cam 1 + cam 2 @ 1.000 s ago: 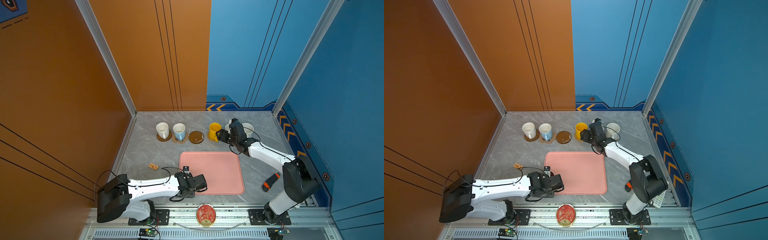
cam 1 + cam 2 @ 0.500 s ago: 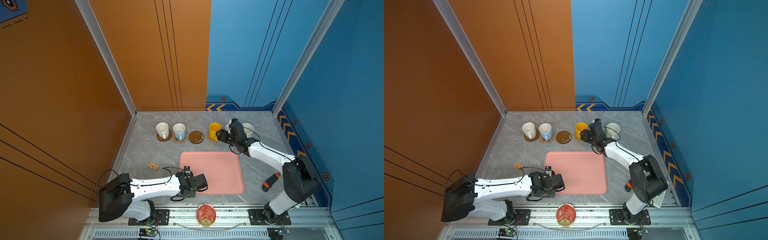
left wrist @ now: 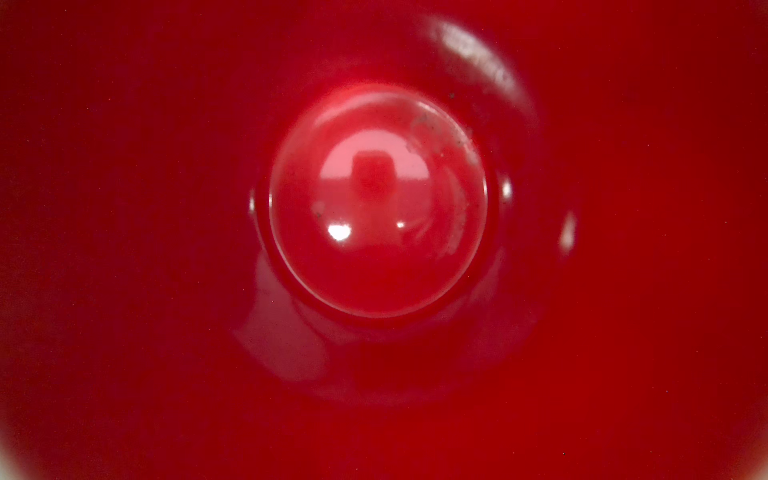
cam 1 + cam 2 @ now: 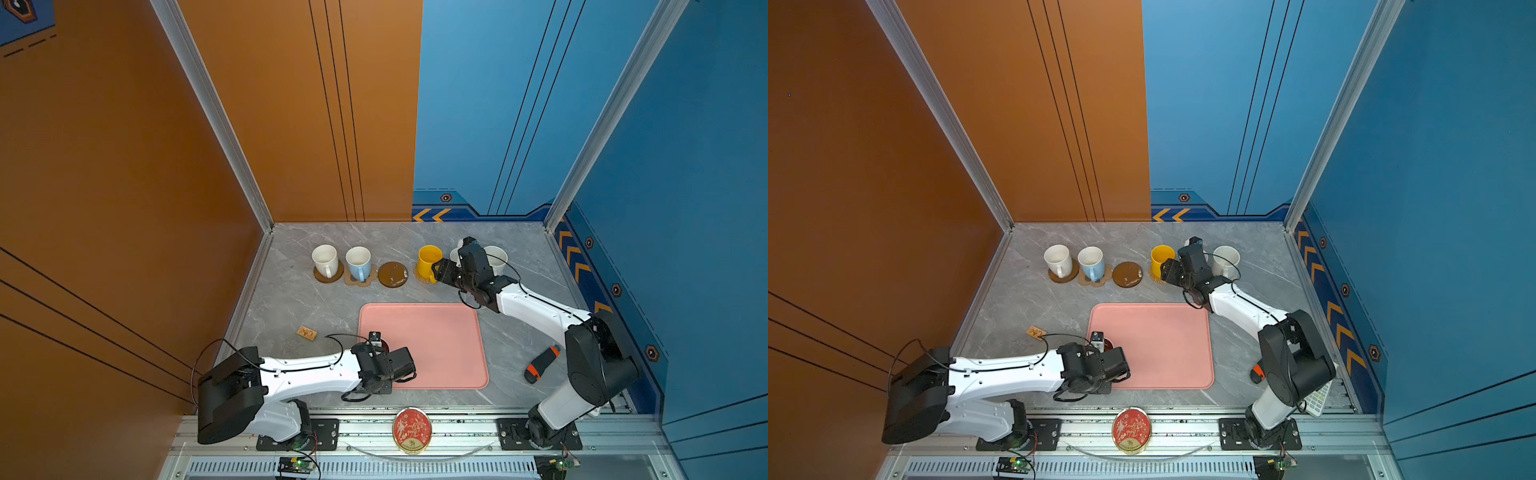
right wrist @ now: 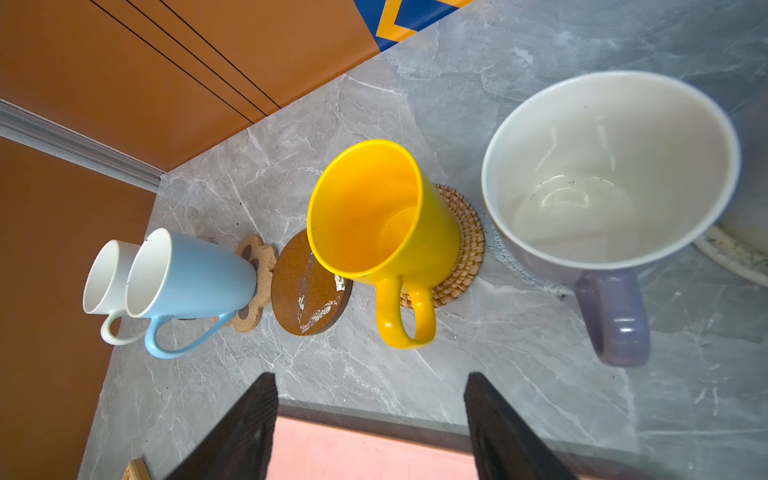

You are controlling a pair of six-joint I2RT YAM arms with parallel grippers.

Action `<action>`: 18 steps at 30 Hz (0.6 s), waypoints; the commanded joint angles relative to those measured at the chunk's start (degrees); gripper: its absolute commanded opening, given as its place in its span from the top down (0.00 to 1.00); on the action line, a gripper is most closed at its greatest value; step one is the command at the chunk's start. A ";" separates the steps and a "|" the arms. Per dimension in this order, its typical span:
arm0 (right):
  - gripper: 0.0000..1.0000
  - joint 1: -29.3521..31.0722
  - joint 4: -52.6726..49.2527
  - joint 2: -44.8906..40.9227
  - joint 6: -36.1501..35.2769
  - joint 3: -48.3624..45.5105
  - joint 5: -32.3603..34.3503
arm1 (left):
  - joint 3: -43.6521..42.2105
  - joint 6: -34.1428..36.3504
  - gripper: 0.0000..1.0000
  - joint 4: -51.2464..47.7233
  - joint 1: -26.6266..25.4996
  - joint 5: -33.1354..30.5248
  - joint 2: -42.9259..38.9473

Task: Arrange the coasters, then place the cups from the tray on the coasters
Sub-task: 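Close the left gripper on the red-lined white mug rim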

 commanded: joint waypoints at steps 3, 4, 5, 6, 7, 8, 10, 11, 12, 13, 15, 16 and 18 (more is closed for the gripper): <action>0.30 0.04 -1.13 -0.12 -0.09 1.61 -0.81 | 0.26 0.94 1.00 -1.19 0.65 -2.32 -1.61; 0.30 0.01 -1.13 -0.12 -0.09 1.50 -0.82 | 0.47 1.09 1.00 -1.19 0.63 -2.52 -2.05; 0.30 0.04 -1.18 -0.11 -0.07 1.50 -0.82 | 0.57 1.23 1.00 -1.19 0.66 -2.60 -2.31; 0.31 -0.04 -1.13 -0.08 -0.09 1.51 -0.81 | 0.81 1.46 1.00 -1.14 0.67 -2.64 -2.51; 0.31 -0.08 -1.13 -0.03 -0.12 1.50 -0.84 | 1.03 1.70 1.00 -1.20 0.76 -2.60 -2.67; 0.31 -0.09 -1.13 -0.03 -0.09 1.50 -0.92 | 1.17 1.79 1.00 -1.19 0.84 -2.51 -2.73; 0.31 -0.09 -1.00 0.02 -0.13 1.58 -0.99 | 1.77 2.34 1.00 -1.23 0.94 -2.49 -2.51; 0.31 -0.09 -1.04 0.03 -0.10 1.50 -1.03 | 1.96 2.61 1.00 -1.19 1.06 -2.51 -2.30; 0.31 -0.09 -1.13 -0.02 -0.09 1.50 -1.07 | 2.30 2.96 1.00 -1.17 1.11 -2.47 -2.09; 0.31 -0.17 -1.17 -0.05 -0.09 1.56 -1.10 | 2.64 3.16 1.00 -1.19 1.25 -2.45 -1.82; 0.31 -0.17 -1.13 -0.18 -0.22 1.51 -1.07 | 3.21 3.55 1.00 -1.15 1.20 -2.54 -1.44; 0.31 -0.18 -1.13 -0.21 -0.23 1.51 -1.03 | 3.47 3.77 1.00 -1.19 1.20 -2.61 -1.27; 0.31 -0.18 -1.13 -0.20 -0.21 1.50 -1.05 | 3.94 4.11 1.00 -0.95 1.30 -2.64 -1.00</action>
